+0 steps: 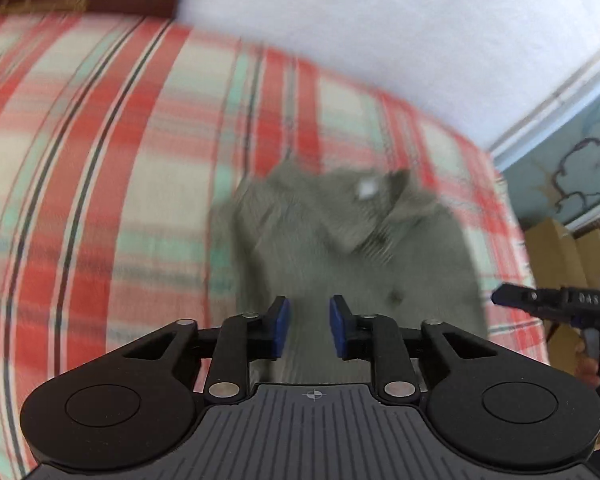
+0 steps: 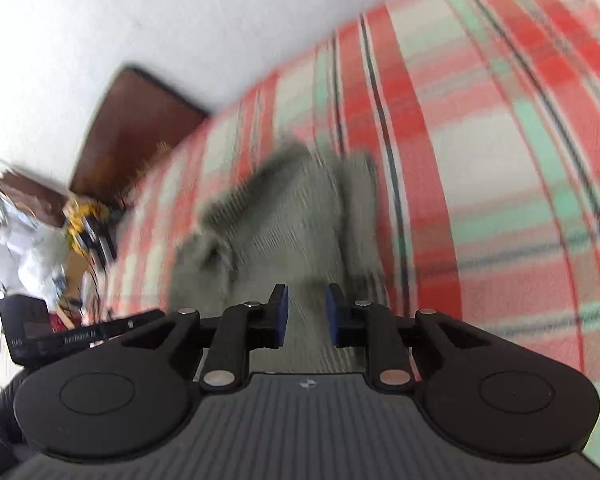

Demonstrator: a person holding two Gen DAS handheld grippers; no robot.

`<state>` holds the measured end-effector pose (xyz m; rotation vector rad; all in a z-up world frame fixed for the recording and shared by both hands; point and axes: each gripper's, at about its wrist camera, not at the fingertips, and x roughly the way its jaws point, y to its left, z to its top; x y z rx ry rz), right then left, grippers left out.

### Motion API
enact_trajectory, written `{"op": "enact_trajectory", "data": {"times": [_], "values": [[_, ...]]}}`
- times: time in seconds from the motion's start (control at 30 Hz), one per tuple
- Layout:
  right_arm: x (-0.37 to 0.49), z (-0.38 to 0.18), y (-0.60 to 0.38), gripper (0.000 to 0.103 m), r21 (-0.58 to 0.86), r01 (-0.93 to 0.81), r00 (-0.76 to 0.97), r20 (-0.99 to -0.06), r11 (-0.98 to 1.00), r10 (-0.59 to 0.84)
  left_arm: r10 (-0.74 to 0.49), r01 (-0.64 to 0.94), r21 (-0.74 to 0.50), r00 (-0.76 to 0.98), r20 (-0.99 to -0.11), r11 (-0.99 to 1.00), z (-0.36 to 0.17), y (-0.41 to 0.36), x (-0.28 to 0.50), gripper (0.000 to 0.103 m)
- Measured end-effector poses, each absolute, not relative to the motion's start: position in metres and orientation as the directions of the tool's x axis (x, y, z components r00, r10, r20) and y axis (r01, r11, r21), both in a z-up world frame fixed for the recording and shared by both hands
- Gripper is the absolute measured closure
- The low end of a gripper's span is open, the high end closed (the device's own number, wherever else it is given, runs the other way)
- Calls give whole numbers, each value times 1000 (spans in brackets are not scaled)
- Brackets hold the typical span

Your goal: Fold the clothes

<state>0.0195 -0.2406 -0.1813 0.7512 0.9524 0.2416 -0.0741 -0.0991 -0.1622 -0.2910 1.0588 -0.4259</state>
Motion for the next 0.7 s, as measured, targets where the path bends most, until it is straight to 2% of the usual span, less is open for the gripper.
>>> {"op": "enact_trajectory", "data": {"times": [0.1, 0.17, 0.3, 0.4, 0.43, 0.47, 0.5, 0.7], "values": [[44, -166, -234, 79, 678, 100, 602, -624, 728, 498, -521, 254, -455, 452, -724, 853, -144, -114, -53, 51], [67, -161, -223, 78, 686, 76, 612, -605, 724, 510, -535, 277, -458, 453, -713, 845, -138, -129, -35, 51], [111, -167, -197, 64, 682, 84, 590, -621, 726, 515, -543, 308, -448, 439, -716, 839, -139, -150, -6, 51], [126, -181, -183, 63, 663, 103, 539, -664, 741, 519, -558, 324, -457, 406, -724, 828, -142, -159, 4, 51], [126, -186, -180, 67, 654, 110, 518, -681, 749, 518, -563, 330, -460, 395, -726, 824, -143, -162, 7, 51], [125, -192, -178, 76, 644, 109, 496, -695, 757, 520, -571, 341, -464, 377, -729, 818, -146, -166, 10, 51], [123, -197, -178, 99, 640, 104, 479, -703, 761, 526, -579, 352, -469, 358, -732, 810, -149, -169, 11, 51], [106, -210, -187, 100, 654, 105, 472, -696, 749, 542, -592, 397, -480, 234, -771, 782, -175, -194, 23, 51]]}}
